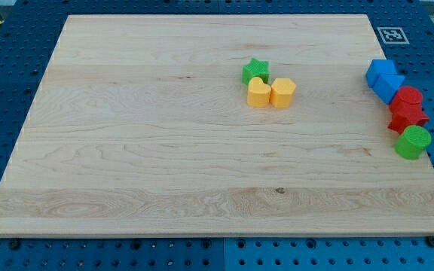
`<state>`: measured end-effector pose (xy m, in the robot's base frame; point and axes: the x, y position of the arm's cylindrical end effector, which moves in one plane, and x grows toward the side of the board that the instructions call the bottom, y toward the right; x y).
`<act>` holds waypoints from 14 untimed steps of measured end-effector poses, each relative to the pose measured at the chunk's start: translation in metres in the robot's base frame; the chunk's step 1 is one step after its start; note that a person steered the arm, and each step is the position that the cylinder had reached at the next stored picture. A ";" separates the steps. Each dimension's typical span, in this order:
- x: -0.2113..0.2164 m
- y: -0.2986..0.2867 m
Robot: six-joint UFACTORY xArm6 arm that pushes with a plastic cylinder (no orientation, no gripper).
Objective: Move the green circle closer to the green star and yellow hexagon
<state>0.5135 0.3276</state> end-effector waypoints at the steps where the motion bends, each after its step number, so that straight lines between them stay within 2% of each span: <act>1: 0.000 0.000; 3: 0.017 -0.039; 5: 0.048 -0.039; 6: 0.029 -0.003; 7: 0.010 -0.003; 8: -0.002 -0.034; 10: -0.003 -0.038; 14: -0.004 -0.094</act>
<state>0.5098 0.2338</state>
